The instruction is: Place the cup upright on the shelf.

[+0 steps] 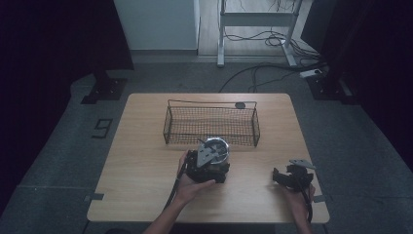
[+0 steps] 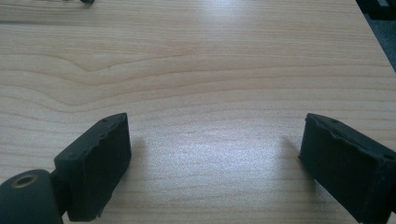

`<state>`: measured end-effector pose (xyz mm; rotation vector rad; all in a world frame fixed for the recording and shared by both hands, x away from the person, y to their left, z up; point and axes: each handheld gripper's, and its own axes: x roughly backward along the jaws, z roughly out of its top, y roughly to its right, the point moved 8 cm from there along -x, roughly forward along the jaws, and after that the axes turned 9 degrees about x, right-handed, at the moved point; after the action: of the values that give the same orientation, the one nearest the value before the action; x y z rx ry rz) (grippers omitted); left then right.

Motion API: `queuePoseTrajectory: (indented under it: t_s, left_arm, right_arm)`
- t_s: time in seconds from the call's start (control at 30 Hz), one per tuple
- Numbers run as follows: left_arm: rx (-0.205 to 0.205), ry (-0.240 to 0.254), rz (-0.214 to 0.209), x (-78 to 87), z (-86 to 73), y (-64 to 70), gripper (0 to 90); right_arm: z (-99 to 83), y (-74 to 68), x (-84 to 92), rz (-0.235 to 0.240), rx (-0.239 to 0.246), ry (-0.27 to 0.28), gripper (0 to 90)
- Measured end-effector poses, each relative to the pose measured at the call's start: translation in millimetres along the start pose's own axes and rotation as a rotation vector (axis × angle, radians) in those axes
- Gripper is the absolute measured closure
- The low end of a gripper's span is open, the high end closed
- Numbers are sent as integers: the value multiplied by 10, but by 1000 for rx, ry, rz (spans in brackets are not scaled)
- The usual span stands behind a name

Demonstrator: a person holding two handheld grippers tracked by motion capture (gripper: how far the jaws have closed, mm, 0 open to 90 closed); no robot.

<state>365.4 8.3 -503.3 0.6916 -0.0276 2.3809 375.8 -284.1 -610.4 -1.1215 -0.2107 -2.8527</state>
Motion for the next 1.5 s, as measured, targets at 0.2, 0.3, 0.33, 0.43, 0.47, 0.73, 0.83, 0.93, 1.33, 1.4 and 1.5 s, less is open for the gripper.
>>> queuePoseTrajectory:
  t_s: [0.2, 0.3, 0.33, 0.43, 0.47, 0.73, 0.83, 0.93, 1.33, 1.4, 1.5]
  left_arm:
    - [27, 6, -10, 40, 71, -143, 37]
    - [32, 4, -19, 50, 91, -177, 37]
    - [38, 0, -27, 51, 99, -193, 37]
    - [40, -5, -32, 53, 135, -268, 37]
    - [40, -4, -25, 54, 147, -293, 37]
    - [47, 8, -23, 77, 219, -415, 37]
    - [32, 9, -19, 81, 242, -442, 37]
    - [29, 12, -22, 85, 264, -457, 38]
    - [31, 25, -37, 88, 428, -537, 38]
    - [36, 28, -41, 90, 457, -544, 38]
    - [39, 29, -43, 92, 491, -551, 38]
  right_arm:
    - [0, 1, 0, -1, 0, 0, 89]
    - [0, 1, 0, -1, 0, 0, 89]
    - [0, 1, 0, -1, 0, 0, 89]
    - [0, 1, 1, -1, -1, 0, 90]
    - [0, 1, 0, -1, -1, 0, 90]
    - [0, 1, 1, -1, -1, 1, 91]
    - [0, 2, 1, -2, -1, 1, 92]
    - [0, 2, 1, -2, -1, 1, 93]
    - [1, 2, 2, -3, -3, 2, 95]
    - [1, 3, 1, -4, -3, 2, 95]
    - [2, 4, 1, -4, -2, 3, 96]
